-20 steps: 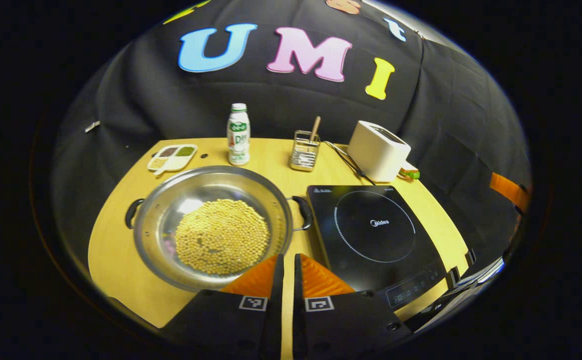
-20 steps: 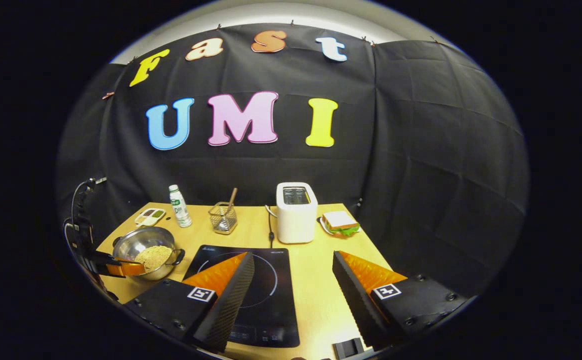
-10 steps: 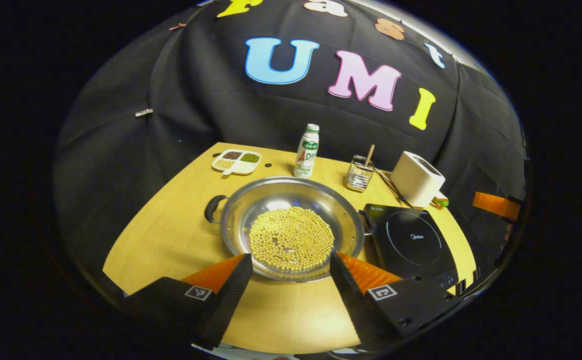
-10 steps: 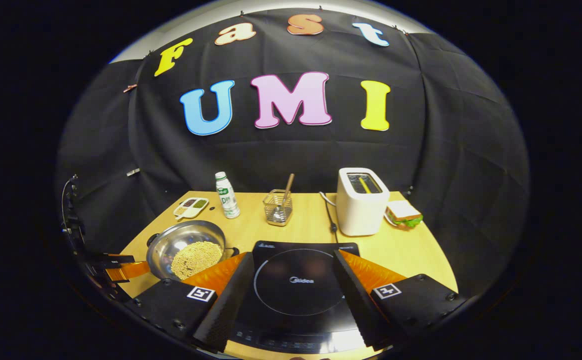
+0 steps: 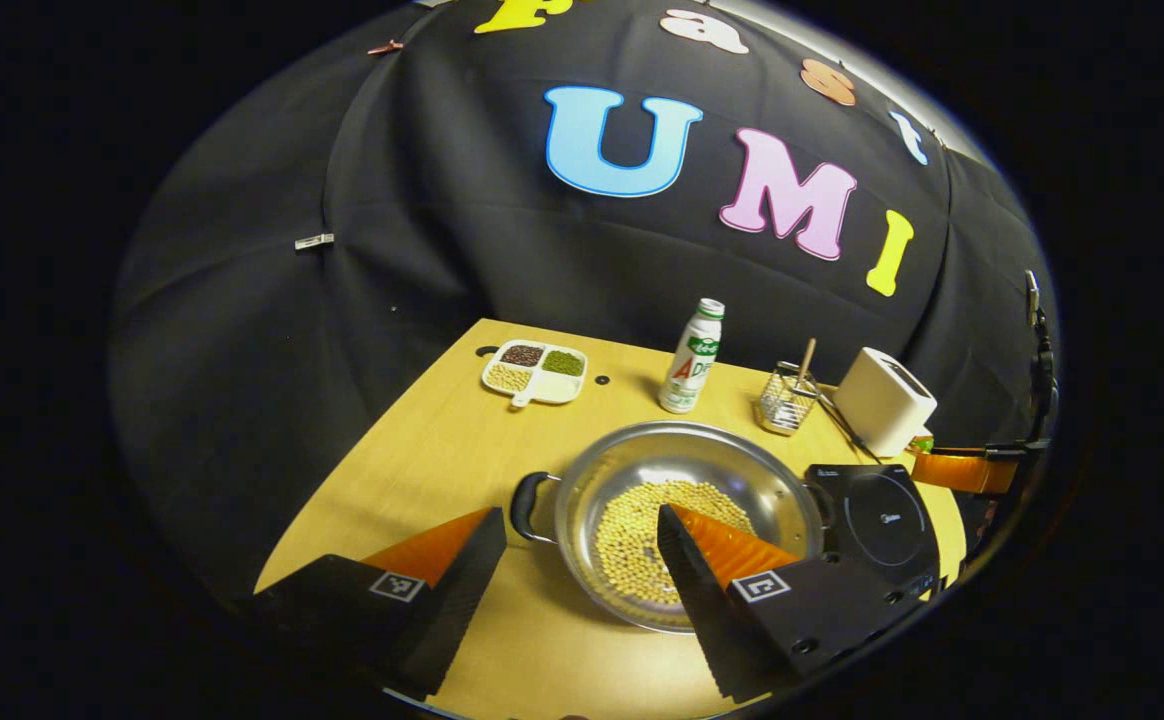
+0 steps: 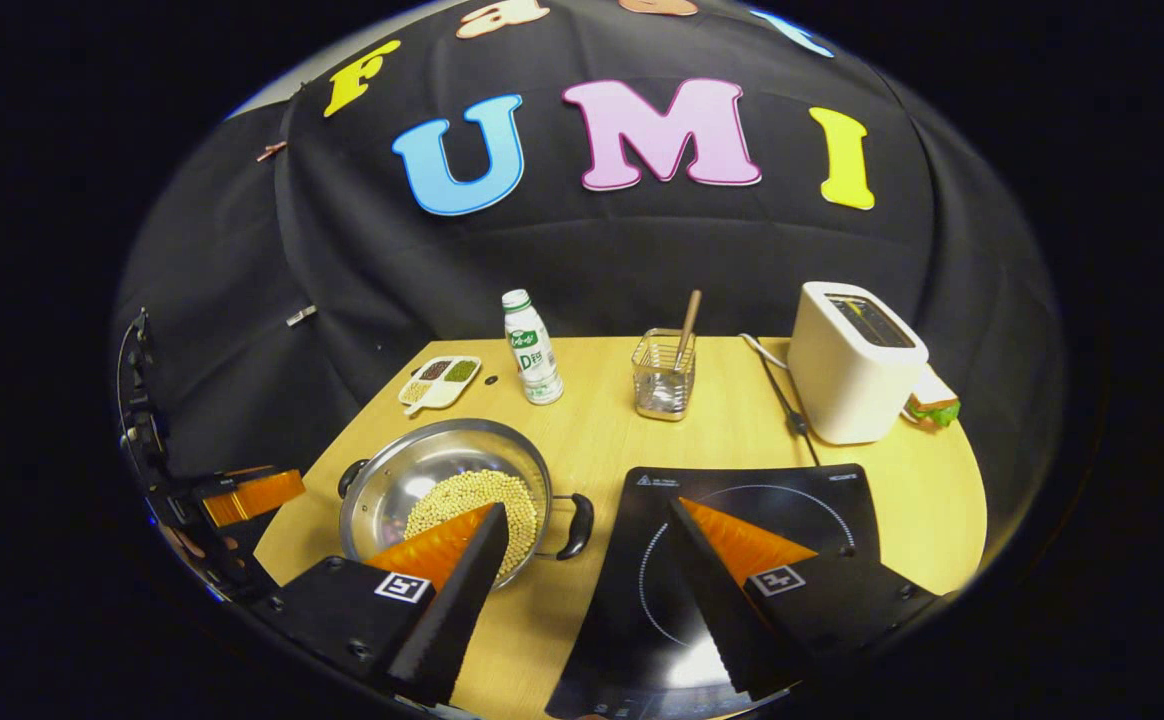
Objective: First push the handle of the pot to place it horizontally, then grasp the pot with both hands and set it on the induction cooktop.
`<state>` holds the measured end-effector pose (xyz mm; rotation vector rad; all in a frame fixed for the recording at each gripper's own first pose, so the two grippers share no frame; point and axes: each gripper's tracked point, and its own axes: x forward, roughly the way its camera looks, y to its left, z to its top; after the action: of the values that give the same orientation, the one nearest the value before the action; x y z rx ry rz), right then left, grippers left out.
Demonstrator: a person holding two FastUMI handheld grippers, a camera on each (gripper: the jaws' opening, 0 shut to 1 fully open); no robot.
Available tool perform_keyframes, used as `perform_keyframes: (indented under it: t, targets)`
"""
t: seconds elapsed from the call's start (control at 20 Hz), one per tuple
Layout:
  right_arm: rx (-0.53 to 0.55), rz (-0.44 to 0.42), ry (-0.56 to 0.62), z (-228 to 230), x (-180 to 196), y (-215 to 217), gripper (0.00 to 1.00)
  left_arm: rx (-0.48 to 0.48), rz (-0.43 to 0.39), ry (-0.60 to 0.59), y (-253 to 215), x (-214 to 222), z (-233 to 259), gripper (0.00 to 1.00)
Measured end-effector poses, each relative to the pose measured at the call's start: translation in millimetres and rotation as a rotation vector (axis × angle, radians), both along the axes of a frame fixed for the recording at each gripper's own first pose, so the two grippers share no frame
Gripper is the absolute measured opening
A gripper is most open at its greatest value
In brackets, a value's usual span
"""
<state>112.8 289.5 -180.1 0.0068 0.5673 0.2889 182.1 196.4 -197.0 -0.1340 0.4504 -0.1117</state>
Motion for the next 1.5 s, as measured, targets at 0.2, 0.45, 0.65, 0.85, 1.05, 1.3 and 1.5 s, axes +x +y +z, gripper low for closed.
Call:
perform_keyframes:
  t: [0.2,0.45,0.65,0.85,1.05,1.3,1.5]
  targets:
    - [0.007,-0.011,0.083,-38,18,20,1.00,-0.055,-0.005,0.025,6,29,-25,0.95]
    - [0.017,-0.018,0.131,-73,37,34,1.00,-0.017,-0.061,0.031,3,63,-47,0.93]
    - [0.014,-0.044,0.191,-106,43,37,1.00,-0.017,-0.092,0.038,-4,84,-60,0.95]
    - [0.024,-0.027,0.185,-119,47,47,0.99,-0.024,-0.121,0.072,-8,96,-77,0.96]
    - [0.005,-0.023,0.166,-127,53,54,0.99,-0.017,-0.164,0.123,-13,104,-97,0.95]
    - [-0.022,-0.029,0.178,-140,57,64,0.97,-0.032,-0.190,0.189,-13,106,-119,0.93]
    - [-0.045,-0.028,0.191,-149,56,71,0.79,0.010,-0.187,0.211,2,109,-130,0.83]
